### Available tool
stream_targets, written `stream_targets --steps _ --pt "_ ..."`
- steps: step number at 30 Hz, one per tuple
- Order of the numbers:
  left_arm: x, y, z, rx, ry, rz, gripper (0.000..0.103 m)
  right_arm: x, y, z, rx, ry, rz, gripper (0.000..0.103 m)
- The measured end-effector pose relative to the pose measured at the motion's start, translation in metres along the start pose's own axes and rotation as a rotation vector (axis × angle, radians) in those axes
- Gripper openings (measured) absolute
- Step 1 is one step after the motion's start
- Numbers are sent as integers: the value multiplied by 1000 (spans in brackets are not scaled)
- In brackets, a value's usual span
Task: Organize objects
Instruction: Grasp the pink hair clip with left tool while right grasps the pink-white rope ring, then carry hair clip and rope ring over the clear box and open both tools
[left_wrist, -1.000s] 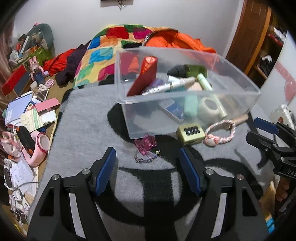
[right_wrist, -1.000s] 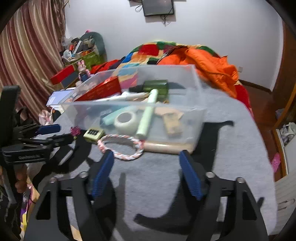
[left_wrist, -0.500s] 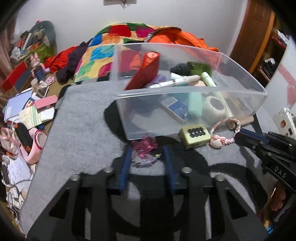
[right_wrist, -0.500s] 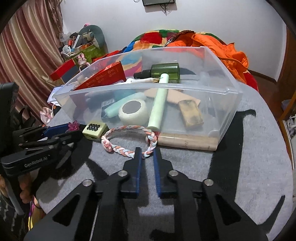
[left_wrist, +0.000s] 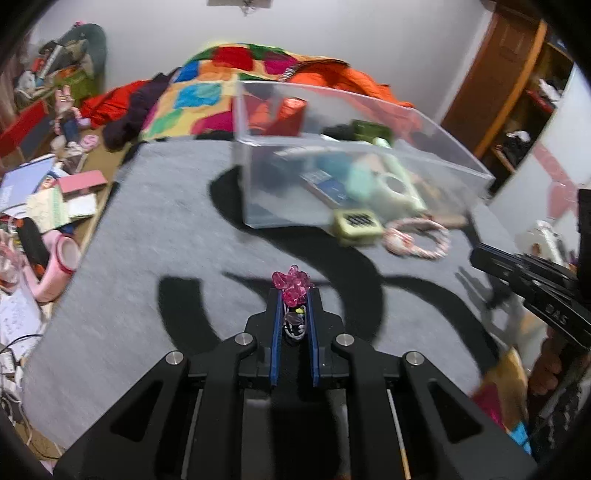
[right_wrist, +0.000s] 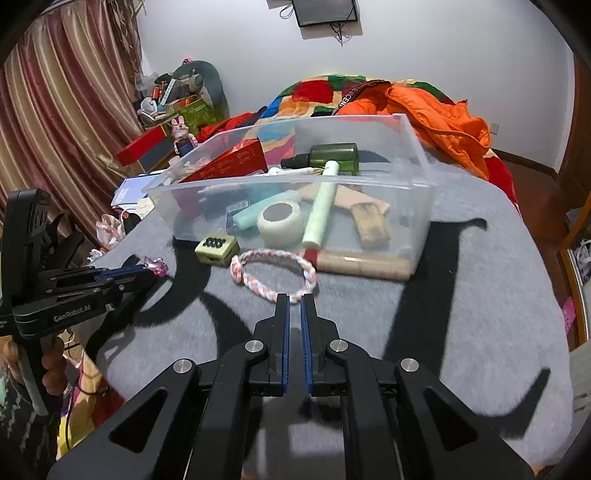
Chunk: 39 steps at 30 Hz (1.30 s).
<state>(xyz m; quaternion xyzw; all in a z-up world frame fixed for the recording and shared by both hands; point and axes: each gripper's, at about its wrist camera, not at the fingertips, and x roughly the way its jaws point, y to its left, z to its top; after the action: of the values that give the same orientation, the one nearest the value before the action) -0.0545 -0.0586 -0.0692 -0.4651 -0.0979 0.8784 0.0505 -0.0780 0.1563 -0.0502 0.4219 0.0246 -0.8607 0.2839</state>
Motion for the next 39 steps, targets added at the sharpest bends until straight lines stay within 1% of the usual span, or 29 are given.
stream_targets --steps 2,5,8,10,11,12,13,14,15,19,20,21,23,25,32,39 --pt "-2 -9 -5 29 3 -15 12 -5 -1 -5 -9 8 -10 5" --pt "-4 -22 -10 78 4 13 12 -9 -1 -6 -37 15 -45 6" --pt "-3 -23 -9 76 4 25 13 -3 -2 1 -32 18 -50 9" --pt "-3 -20 -7 64 5 28 17 5 -3 8 -28 19 -61 16" --pt "-3 -19 -7 57 4 23 24 13 -3 11 -27 27 -65 23" --pt "-3 -18 -6 51 2 25 30 19 -4 13 -22 37 -68 26" --pt "-3 -18 -6 51 -1 30 33 27 -5 16 -13 50 -71 26" --pt "-2 -18 -6 57 -5 39 37 32 -5 17 -9 60 -67 26" --pt "-2 -19 -5 65 -9 51 39 37 -5 18 -4 70 -61 26" --pt "6 -26 -5 100 -22 86 39 47 -2 19 -7 66 -65 25" --pt "8 -29 -6 116 -28 97 39 47 0 19 -17 55 -66 13" --pt "9 -32 -7 130 -37 104 34 47 3 18 -28 54 -65 7" --pt "9 -36 -9 149 -48 106 28 45 6 15 -43 44 -64 7" --pt "9 -38 -11 155 -56 114 28 40 6 13 -43 32 -51 6" --pt "3 -36 -6 115 -64 101 28 11 5 16 -13 -35 -7 6" --pt "-26 -43 12 103 -155 74 28 -28 7 28 -17 -132 9 6"
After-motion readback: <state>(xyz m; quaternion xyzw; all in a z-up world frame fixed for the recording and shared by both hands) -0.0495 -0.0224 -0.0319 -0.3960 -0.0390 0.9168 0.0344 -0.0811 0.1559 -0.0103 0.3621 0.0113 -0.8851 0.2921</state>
